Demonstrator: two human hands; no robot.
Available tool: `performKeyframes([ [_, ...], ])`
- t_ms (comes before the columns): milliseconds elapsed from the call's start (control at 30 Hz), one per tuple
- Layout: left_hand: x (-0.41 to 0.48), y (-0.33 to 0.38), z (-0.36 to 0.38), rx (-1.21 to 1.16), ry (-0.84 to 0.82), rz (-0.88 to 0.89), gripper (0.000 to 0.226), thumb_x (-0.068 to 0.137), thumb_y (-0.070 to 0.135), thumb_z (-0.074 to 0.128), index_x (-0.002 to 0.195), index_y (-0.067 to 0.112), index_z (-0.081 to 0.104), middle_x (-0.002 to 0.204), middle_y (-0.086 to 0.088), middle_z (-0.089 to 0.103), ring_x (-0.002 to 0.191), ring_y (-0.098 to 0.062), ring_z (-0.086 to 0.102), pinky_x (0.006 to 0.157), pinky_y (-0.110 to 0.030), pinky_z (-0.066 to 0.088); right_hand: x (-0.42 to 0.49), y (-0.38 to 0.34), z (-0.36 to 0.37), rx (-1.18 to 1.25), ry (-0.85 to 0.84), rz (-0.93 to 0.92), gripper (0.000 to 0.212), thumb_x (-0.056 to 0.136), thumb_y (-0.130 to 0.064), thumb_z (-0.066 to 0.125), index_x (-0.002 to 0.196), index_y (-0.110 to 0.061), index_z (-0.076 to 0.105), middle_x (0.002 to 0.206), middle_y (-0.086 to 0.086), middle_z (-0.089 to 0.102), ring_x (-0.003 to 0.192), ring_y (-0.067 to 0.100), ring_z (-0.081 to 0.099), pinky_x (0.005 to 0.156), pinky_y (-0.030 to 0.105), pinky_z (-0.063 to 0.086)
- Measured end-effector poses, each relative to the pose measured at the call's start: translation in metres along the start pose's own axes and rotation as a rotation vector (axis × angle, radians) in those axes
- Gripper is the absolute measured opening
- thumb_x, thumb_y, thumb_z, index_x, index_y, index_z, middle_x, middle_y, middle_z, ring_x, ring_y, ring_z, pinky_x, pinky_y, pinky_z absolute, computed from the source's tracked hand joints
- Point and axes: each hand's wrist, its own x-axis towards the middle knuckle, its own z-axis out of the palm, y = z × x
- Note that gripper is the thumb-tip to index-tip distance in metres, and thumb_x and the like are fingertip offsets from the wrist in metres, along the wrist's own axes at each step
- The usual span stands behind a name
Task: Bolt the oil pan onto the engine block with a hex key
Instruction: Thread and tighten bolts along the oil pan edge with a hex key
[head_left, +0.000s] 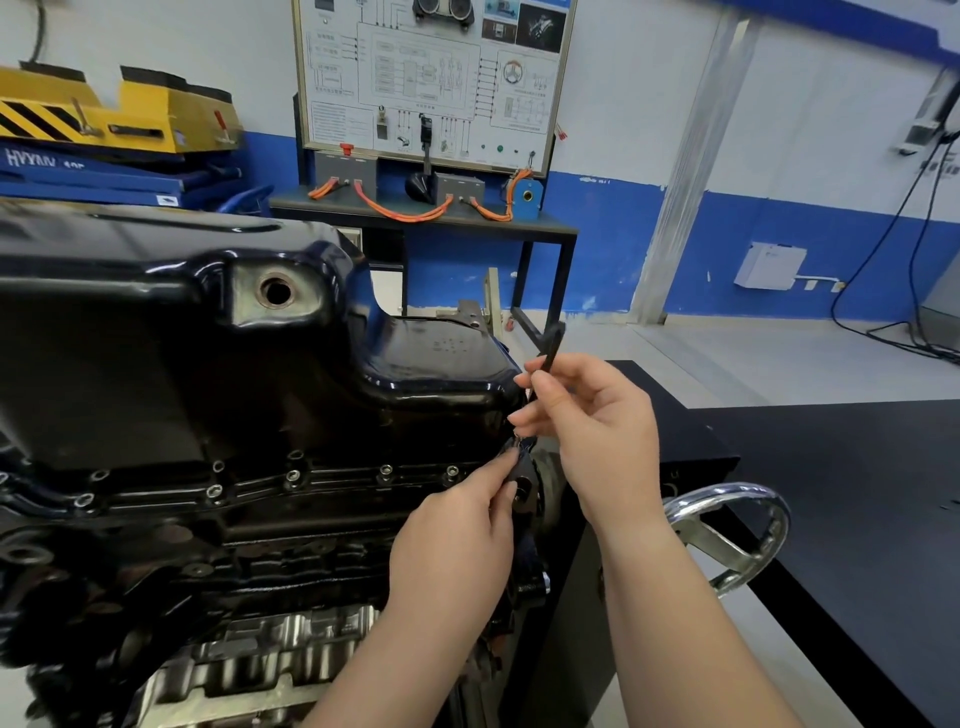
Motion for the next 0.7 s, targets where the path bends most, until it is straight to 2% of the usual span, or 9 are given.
performKeyframes([
  [100, -0.0005, 0.0005, -0.0007, 0.006, -0.003, 0.007, 0.038, 0.096, 0.043, 0.038, 0.131, 0.056, 0.036, 0.066, 0.011, 0.060, 0.062, -0.008, 0.055, 0.059, -0.030, 0.052, 0.0010, -0.0003, 0.0003, 0.019, 0.029, 0.019, 0.017, 0.085, -0.013, 0.068, 0.075, -0.023, 0.059, 0.071, 0.006, 0.070, 0.057, 0.018, 0.068, 0.058, 0.028, 0.056],
  [167, -0.0003, 0.0005, -0.0010, 0.010, 0.000, 0.008, 0.038, 0.096, 0.043, 0.038, 0.132, 0.056, 0.035, 0.078, 0.012, 0.066, 0.070, -0.008, 0.060, 0.063, -0.033, 0.053, 0.0018, 0.0006, -0.0001, 0.036, 0.038, 0.036, 0.017, 0.084, -0.012, 0.069, 0.076, -0.018, 0.055, 0.074, 0.007, 0.072, 0.055, 0.019, 0.067, 0.056, 0.027, 0.054],
  [200, -0.0001, 0.0003, -0.0010, 0.010, 0.002, 0.007, 0.038, 0.096, 0.043, 0.038, 0.132, 0.056, 0.035, 0.083, 0.012, 0.067, 0.074, -0.008, 0.061, 0.065, -0.033, 0.054, 0.0016, 0.0003, 0.0001, 0.042, 0.030, 0.045, 0.015, 0.085, -0.012, 0.068, 0.079, -0.016, 0.054, 0.075, 0.006, 0.072, 0.055, 0.019, 0.068, 0.056, 0.026, 0.054],
  [267, 0.0000, -0.0002, -0.0005, 0.005, 0.004, 0.007, 0.038, 0.095, 0.043, 0.039, 0.131, 0.056, 0.035, 0.080, 0.011, 0.067, 0.073, -0.009, 0.061, 0.065, -0.033, 0.054, 0.0007, 0.0013, -0.0002, 0.058, -0.004, 0.041, 0.006, 0.089, -0.013, 0.062, 0.090, -0.015, 0.057, 0.077, 0.005, 0.072, 0.059, 0.019, 0.069, 0.059, 0.026, 0.054],
  [333, 0.0000, -0.0003, -0.0001, 0.002, 0.002, 0.009, 0.038, 0.095, 0.043, 0.039, 0.131, 0.056, 0.035, 0.073, 0.012, 0.064, 0.067, -0.008, 0.060, 0.062, -0.032, 0.053, -0.0001, 0.0016, -0.0004, 0.052, -0.028, 0.013, 0.018, 0.094, -0.014, 0.054, 0.108, -0.023, 0.061, 0.078, 0.002, 0.071, 0.064, 0.017, 0.069, 0.063, 0.026, 0.055],
  [400, 0.0001, -0.0004, 0.0001, 0.004, 0.003, 0.011, 0.038, 0.095, 0.043, 0.039, 0.131, 0.056, 0.036, 0.075, 0.013, 0.065, 0.068, -0.006, 0.060, 0.062, -0.032, 0.054, 0.0001, 0.0014, -0.0009, 0.021, -0.038, -0.021, 0.029, 0.096, -0.011, 0.048, 0.112, -0.030, 0.063, 0.078, -0.002, 0.070, 0.065, 0.015, 0.069, 0.065, 0.025, 0.055],
  [600, 0.0007, -0.0012, 0.0005, 0.002, 0.007, 0.010, 0.038, 0.095, 0.044, 0.039, 0.131, 0.056, 0.036, 0.070, 0.011, 0.063, 0.065, -0.008, 0.059, 0.060, -0.031, 0.053, -0.0001, 0.0007, 0.0006, 0.000, 0.014, -0.017, 0.026, 0.092, -0.010, 0.056, 0.086, -0.032, 0.070, 0.079, -0.002, 0.071, 0.060, 0.016, 0.068, 0.064, 0.028, 0.056],
  [700, 0.0010, -0.0015, 0.0006, 0.006, 0.005, 0.008, 0.038, 0.095, 0.043, 0.039, 0.131, 0.056, 0.036, 0.067, 0.010, 0.061, 0.064, -0.010, 0.059, 0.059, -0.031, 0.052, 0.0005, -0.0009, 0.0017, 0.011, 0.020, -0.006, 0.026, 0.086, -0.013, 0.066, 0.071, -0.034, 0.064, 0.069, -0.002, 0.069, 0.056, 0.015, 0.067, 0.060, 0.025, 0.054],
])
